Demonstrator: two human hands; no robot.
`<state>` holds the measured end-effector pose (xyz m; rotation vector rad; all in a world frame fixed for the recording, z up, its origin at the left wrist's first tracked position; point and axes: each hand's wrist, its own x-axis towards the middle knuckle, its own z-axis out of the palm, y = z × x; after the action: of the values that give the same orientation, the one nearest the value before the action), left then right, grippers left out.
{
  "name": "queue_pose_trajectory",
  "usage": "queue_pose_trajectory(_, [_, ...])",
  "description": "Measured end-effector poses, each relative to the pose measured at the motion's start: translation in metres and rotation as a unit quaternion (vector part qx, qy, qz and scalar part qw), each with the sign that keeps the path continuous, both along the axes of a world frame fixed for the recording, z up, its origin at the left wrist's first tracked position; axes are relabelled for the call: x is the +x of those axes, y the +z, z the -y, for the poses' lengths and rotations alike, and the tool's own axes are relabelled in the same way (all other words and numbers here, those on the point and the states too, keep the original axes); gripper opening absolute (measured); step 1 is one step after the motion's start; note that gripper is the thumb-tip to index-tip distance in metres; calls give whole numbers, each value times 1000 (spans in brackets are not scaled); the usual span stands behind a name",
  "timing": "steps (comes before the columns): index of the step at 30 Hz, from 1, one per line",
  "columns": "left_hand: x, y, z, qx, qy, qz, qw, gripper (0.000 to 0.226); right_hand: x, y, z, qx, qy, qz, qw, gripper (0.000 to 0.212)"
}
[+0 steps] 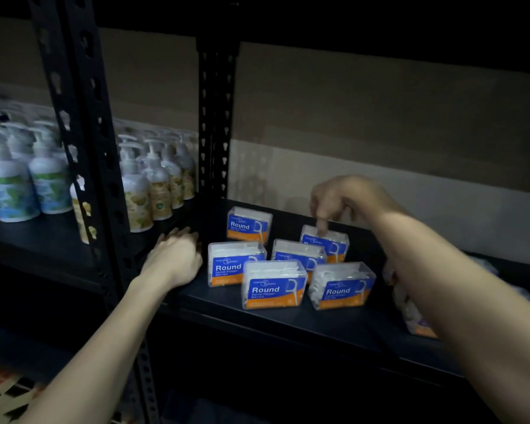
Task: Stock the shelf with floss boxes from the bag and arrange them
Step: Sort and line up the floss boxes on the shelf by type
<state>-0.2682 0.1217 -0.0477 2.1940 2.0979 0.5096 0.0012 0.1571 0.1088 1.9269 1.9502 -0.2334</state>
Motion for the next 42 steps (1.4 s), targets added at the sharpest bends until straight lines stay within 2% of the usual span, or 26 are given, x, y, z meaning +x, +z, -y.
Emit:
queue_pose_trajectory(2, [0,1,2,-2,2,2,1000,43,3,-9,0,-44,-35,40,998,57])
queue_pose_trajectory(3, [0,1,2,-3,2,3,1000,44,3,-14,1,-37,-40,39,998,55])
queue_pose_trajectory(8, [-2,0,2,-2,-1,2,1000,42,-11,-24,-4,30,-54,-96,993,51])
queue_pose_trajectory(11, [-1,3,5,4,1,2,1000,41,-24,-26,-9,35,-48,-123,991,51])
queue_pose_trajectory(19, [2,6,6,6,7,0,1000,42,-25,-27,-11,47,-30,-151,987,50])
queue_pose_trajectory(28, [0,4,5,5,3,6,1000,43,-22,-28,-10,49,7,-139,989,47])
queue_pose_trajectory(30, [0,4,5,4,3,8,1000,43,-23,-26,-8,51,28,-107,993,55])
queue_pose_trajectory(32, [0,5,5,4,1,10,1000,43,-25,-21,-2,90,65,-92,990,66])
queue_pose_trajectory(34, [0,5,5,8,0,10,1000,42,-33,-14,8,171,148,-142,964,53])
queue_pose_trajectory(35, [1,6,6,10,1,11,1000,41,-41,-9,16,179,196,-189,946,42])
queue_pose_trajectory(37, [2,7,8,11,4,15,1000,40,-60,-4,36,108,256,-241,930,32])
queue_pose_trajectory(40, [2,7,10,10,9,19,1000,39,-89,-12,52,16,277,-174,945,43])
queue_pose_trajectory(42, [2,6,11,9,9,18,1000,39,-99,-22,49,-9,282,-174,943,40])
